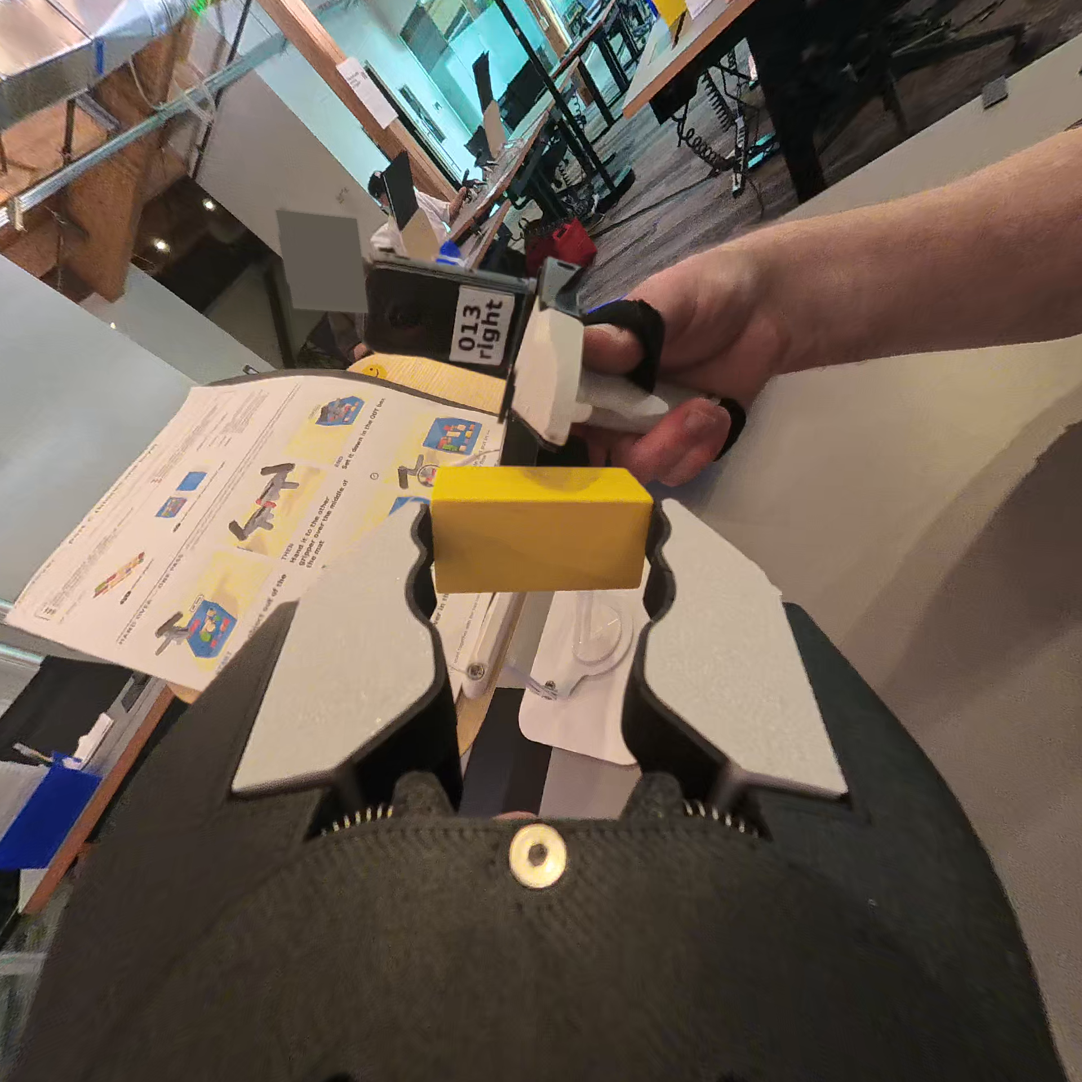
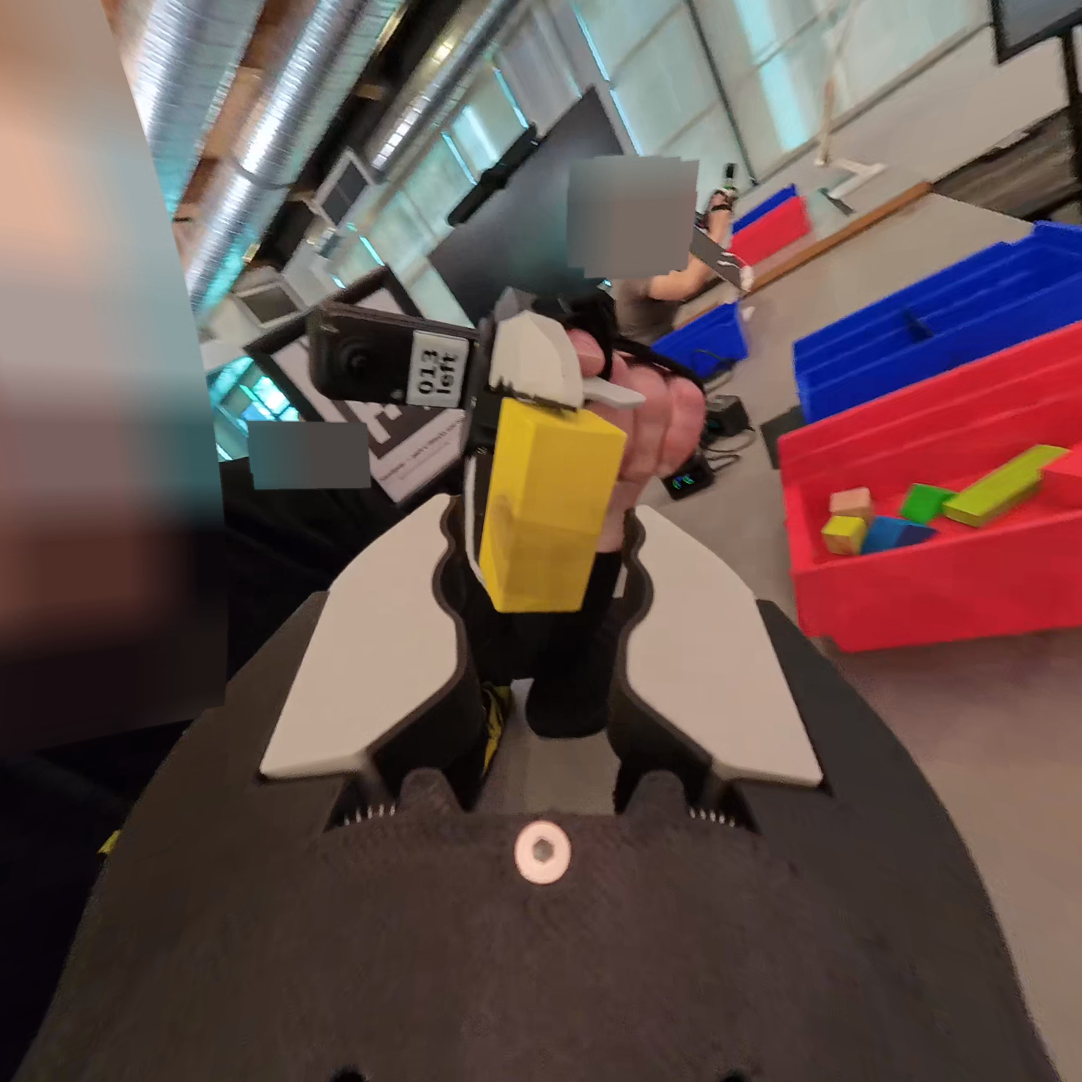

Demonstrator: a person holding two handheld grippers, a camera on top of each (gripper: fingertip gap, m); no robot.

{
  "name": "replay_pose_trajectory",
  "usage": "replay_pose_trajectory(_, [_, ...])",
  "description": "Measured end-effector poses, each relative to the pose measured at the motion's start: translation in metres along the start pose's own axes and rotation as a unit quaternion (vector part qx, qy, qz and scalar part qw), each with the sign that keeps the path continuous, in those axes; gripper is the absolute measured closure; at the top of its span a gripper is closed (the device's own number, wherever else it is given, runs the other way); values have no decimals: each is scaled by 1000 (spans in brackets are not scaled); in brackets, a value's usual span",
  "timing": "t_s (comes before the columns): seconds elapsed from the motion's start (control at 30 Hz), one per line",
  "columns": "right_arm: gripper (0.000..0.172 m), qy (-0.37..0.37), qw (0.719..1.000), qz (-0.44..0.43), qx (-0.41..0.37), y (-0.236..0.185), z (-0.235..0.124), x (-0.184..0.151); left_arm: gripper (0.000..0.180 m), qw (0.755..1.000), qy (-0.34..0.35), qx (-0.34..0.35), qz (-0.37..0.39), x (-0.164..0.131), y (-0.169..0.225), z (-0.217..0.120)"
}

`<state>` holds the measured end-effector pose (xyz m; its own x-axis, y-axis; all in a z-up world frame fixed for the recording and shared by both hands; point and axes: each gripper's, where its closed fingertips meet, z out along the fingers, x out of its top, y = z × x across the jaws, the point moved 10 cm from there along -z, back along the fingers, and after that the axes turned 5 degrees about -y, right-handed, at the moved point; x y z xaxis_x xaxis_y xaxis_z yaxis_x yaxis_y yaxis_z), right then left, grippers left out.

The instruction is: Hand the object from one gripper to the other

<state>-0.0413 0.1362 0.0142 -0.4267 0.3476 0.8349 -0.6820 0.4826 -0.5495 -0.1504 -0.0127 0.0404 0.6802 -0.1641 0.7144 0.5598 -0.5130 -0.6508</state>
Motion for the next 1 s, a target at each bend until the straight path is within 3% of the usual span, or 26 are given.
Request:
replay_pose_trajectory(0.13, [139,2,1000,-8,13,0,-1,0,111,1000,23,-10,-5,2,1,0])
replay_pose_trajectory(0.2, [132,-7,1000,-6,22,0,2,-1,111,1000,25,-4,0,3,2,0])
replay_pose_trajectory(0.43, [138,-1,999,-10,51,-1,5,-5,110,999,37,-1,11,7,5,1])
replay_pose_trajectory(0.77, [138,21,998,-50,-25,-28,-22,0,107,997,80,4,-13,19,6,0])
replay_pose_trajectory(0.9, [138,33,987,-79,-137,-50,-72,3,116,996,88,15,-24,17,1,-9])
replay_pose_trajectory(0.97, [139,24,957,-83,-278,-59,-116,2,125,996,86,24,-32,14,-3,-12])
replay_pose_trajectory(1.0, [139,7,927,-77,-368,-61,-141,-1,128,995,83,29,-37,12,-5,-13])
